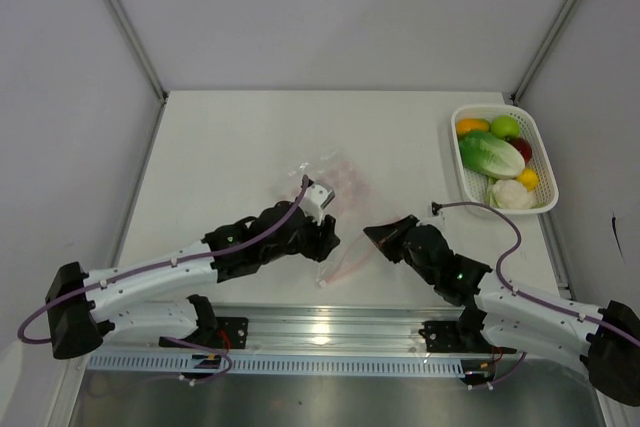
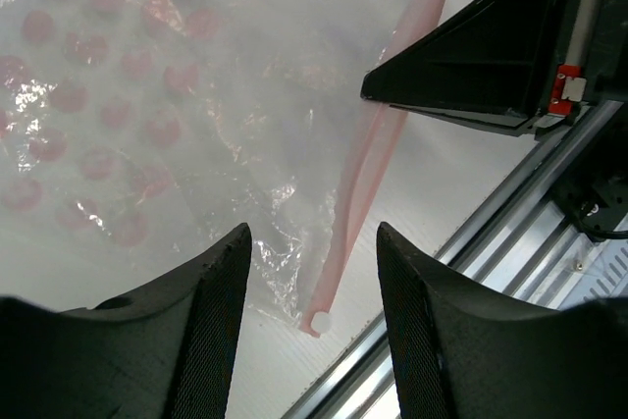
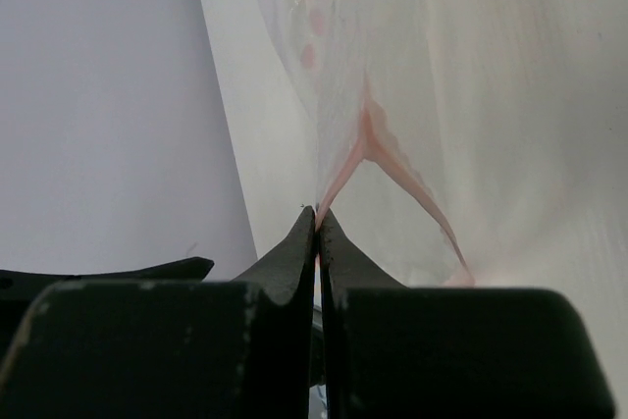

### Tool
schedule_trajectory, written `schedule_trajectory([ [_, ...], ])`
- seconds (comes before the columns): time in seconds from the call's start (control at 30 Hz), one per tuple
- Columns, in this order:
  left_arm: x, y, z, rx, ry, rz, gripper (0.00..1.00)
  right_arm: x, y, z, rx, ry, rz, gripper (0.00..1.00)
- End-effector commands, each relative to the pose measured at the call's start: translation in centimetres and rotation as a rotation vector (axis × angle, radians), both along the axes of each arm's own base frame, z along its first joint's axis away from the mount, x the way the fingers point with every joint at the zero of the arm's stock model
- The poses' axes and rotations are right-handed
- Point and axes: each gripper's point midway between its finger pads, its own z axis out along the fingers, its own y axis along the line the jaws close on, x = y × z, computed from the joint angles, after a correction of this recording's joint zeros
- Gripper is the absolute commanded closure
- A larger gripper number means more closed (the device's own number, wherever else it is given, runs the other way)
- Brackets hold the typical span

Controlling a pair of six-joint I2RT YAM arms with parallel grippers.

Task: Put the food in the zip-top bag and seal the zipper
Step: Open the zipper of the food storage bag.

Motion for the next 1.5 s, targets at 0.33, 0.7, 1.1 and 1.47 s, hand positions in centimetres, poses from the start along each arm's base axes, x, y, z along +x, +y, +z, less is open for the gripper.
schedule_trajectory([
  [0.33,0.3,-3.3,0.1,-0.02,-0.052,-0.035,0.4,0.3,0.6,3.8,0.089,-0.003,0.003,1.0],
  [0.7,0.5,-3.8,-2.5,0.019,-0.03,-0.032,0.37,0.2,0.6,5.8,0.13,-0.022,0.013,1.0],
  [1.1,2.2,-3.7,-4.3,0.093,-0.05,0.056,0.33,-0.2,0.4,6.2,0.142,-0.013,0.019,1.0],
  [1.47,2.5,-5.7,-2.0,0.094,-0.034,-0.013,0.99,-0.3,-0.8,6.6,-0.031,-0.075,0.073,0.69],
])
